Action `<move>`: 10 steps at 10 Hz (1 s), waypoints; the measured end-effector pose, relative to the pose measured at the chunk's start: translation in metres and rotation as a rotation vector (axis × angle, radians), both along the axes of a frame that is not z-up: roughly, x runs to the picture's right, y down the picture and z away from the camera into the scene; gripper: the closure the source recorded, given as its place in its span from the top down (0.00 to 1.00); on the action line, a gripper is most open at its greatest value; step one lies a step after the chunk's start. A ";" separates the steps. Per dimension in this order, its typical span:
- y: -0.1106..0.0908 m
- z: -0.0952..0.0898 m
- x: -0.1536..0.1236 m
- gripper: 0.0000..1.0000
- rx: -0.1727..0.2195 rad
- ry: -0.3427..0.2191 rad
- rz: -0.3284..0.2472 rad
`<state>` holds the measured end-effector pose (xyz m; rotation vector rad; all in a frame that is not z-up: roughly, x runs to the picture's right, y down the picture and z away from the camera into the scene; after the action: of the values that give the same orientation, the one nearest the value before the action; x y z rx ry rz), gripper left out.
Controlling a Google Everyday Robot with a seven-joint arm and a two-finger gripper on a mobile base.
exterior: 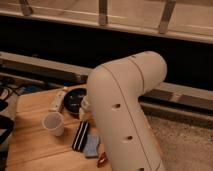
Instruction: Push the ceramic bowl across the table
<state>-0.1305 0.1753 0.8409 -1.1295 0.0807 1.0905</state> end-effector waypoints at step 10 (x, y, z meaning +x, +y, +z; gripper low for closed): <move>-0.027 0.019 0.029 0.16 0.084 -0.005 0.161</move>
<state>-0.1018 0.1486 0.8598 -1.0766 -0.0605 1.2225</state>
